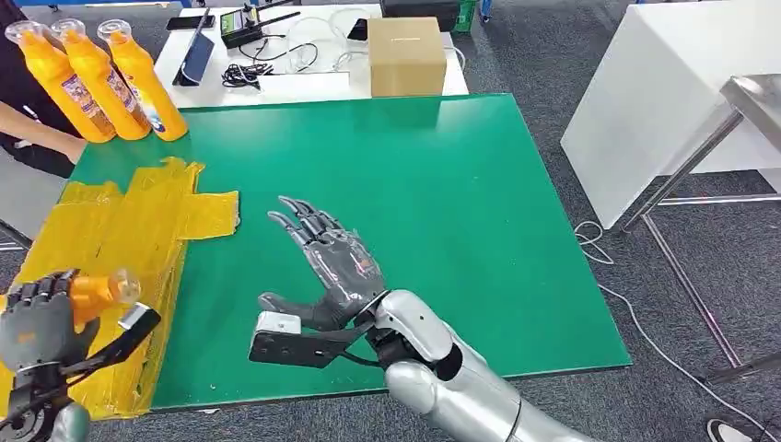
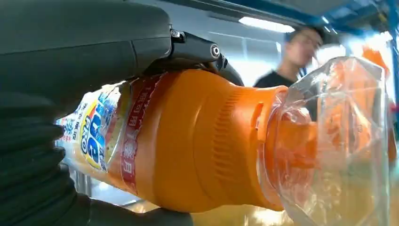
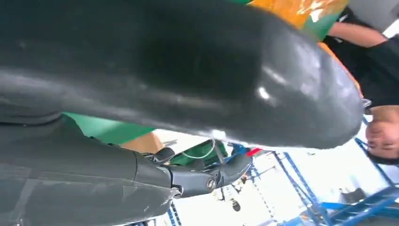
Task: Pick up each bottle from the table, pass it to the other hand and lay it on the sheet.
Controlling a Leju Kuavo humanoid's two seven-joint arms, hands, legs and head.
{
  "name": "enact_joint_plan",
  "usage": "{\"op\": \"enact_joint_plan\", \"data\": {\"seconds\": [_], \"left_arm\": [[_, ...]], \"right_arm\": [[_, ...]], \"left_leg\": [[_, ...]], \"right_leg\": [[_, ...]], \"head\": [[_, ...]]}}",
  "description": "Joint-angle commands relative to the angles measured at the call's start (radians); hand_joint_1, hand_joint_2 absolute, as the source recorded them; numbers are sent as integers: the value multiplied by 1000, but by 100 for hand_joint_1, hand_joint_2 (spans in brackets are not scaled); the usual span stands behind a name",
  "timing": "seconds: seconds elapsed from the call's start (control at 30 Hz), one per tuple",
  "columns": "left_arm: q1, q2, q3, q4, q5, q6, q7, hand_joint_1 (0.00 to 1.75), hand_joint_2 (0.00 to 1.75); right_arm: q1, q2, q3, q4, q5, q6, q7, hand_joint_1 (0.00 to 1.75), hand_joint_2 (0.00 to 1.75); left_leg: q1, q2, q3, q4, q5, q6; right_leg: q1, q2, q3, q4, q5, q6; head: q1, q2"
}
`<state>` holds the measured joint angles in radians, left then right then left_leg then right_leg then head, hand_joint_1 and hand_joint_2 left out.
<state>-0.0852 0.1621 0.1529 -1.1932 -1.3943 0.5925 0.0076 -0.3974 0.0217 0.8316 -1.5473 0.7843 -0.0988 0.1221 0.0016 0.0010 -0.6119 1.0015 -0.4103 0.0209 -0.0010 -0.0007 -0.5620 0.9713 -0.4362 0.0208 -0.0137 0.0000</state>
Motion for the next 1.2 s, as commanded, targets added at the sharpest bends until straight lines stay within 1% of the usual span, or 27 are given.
{"op": "enact_joint_plan", "data": {"seconds": [0.03,0.2,0.23,0.3,0.37,0.4,0.67,0.77,0.83,0.9,1.0,1.2], "left_arm": [[-33,-6,-96,205,-33,-24,-2,175,175],[-13,-39,-153,215,-40,-20,-24,175,175],[-13,-39,-153,215,-40,-20,-24,175,175],[-14,-37,-152,214,-40,-20,-24,175,175],[-16,-33,-151,213,-40,-21,-24,175,175],[-16,-33,-151,213,-40,-21,-24,175,175],[-14,-32,-151,209,-35,-24,-26,175,175],[5,-56,-203,177,-34,-21,-69,175,175],[14,-74,-235,158,-36,-25,-73,175,175],[19,-81,-272,138,-21,-29,-74,175,175],[26,-75,-303,128,7,-26,-89,175,175],[48,-58,-322,108,61,-42,-135,175,175]], "right_arm": [[6,-39,-17,-15,10,14,1,0,0],[20,-39,-20,-21,18,21,4,0,0],[20,-39,-20,-21,18,21,4,0,0],[20,-39,-20,-21,18,21,4,0,0],[19,-39,-21,-21,19,21,4,0,0],[19,-39,-21,-21,19,21,4,0,0],[18,-38,-21,-20,19,23,4,0,0],[23,-35,-24,-14,24,29,7,0,0],[25,-33,-26,-13,27,31,7,0,0],[26,-30,-27,-10,29,36,5,0,0],[26,-27,-24,-3,31,41,3,0,0],[27,-25,-21,7,31,48,-1,0,0]], "left_leg": [[0,-2,4,-1,-1,-1],[0,-3,5,-1,-1,-1],[0,-2,3,-1,0,0],[0,-2,5,0,-2,-1],[0,-1,3,-1,0,-1],[0,-1,4,-1,-1,-1],[0,-1,4,-1,-1,-1],[0,-1,6,-1,-1,-1],[-1,-2,4,-1,0,0],[0,-3,6,-1,-1,-1],[0,-4,6,-1,-1,-1],[0,-2,5,-1,-1,-1]], "right_leg": [[0,-2,4,-1,-1,0],[0,-3,6,-2,-2,0],[0,-2,3,-1,-1,0],[0,-2,6,-1,-2,1],[0,-1,3,-1,-1,0],[0,-1,5,-1,-1,0],[0,-1,5,-1,-1,0],[0,-1,6,-1,-1,0],[-1,-1,5,-1,-1,0],[0,-2,7,-1,-1,1],[0,-2,7,-1,-1,1],[0,0,5,-1,0,0]], "head": [[0,0],[0,0],[0,0],[0,0],[0,0],[0,0],[0,0],[0,0],[0,0],[0,0],[0,0],[0,0]]}}
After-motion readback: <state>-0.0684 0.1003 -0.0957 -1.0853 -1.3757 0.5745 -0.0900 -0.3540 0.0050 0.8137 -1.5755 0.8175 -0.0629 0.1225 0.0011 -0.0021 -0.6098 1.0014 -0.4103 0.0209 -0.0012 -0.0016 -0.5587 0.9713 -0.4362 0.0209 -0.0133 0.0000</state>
